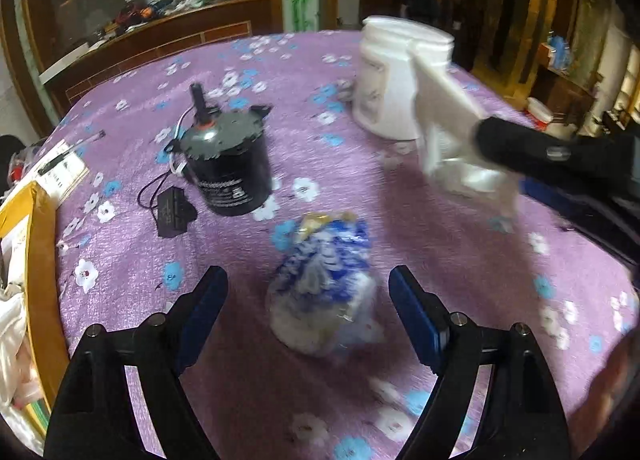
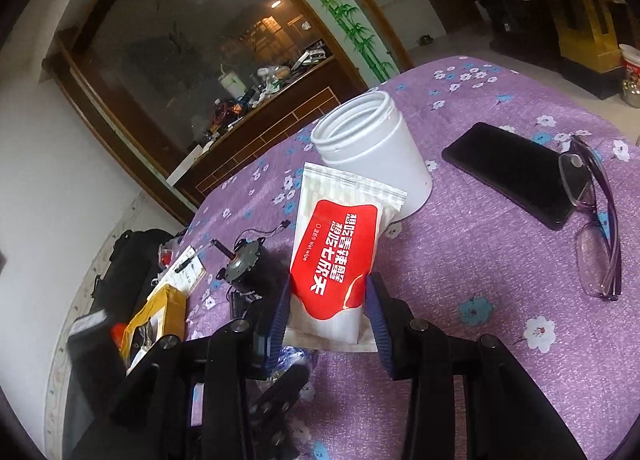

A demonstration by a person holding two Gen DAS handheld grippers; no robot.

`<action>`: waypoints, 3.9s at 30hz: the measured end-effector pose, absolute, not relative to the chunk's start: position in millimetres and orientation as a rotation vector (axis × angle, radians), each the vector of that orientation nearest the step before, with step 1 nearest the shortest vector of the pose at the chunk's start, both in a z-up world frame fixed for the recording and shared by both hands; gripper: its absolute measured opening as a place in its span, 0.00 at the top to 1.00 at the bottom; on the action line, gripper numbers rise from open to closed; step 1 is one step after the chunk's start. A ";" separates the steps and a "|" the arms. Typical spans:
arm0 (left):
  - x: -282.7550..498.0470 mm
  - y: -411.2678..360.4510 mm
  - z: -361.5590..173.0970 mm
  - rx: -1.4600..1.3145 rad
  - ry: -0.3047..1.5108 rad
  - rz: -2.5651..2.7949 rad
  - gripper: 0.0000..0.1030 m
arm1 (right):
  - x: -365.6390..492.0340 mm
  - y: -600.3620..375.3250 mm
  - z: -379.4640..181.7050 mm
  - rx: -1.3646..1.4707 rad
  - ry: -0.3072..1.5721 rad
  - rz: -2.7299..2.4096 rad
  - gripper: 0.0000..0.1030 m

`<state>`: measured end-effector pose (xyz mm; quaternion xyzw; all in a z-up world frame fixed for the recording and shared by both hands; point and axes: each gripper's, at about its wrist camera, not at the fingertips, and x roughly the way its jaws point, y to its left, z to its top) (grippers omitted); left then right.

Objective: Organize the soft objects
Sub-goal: 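Grasp the blue-white patterned bag with left tool while right tool grasps the red-white wipes pack, then lift the patterned bag with left tool while right tool lifts the wipes pack, then carry the patterned bag and wipes pack toward the box with both tools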

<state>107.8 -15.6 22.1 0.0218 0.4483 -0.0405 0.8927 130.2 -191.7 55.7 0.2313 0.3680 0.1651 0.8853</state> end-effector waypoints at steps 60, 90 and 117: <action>46.1 30.8 28.7 0.122 0.765 0.148 0.51 | 117.0 -91.0 20.4 -0.021 0.895 0.389 0.60; 36.7 30.0 39.8 0.134 0.681 0.179 0.51 | 110.4 -101.8 38.6 0.033 0.819 0.388 0.60; 18.5 49.1 67.0 0.042 0.515 0.214 0.51 | 97.9 -101.8 58.0 0.061 0.729 0.430 0.60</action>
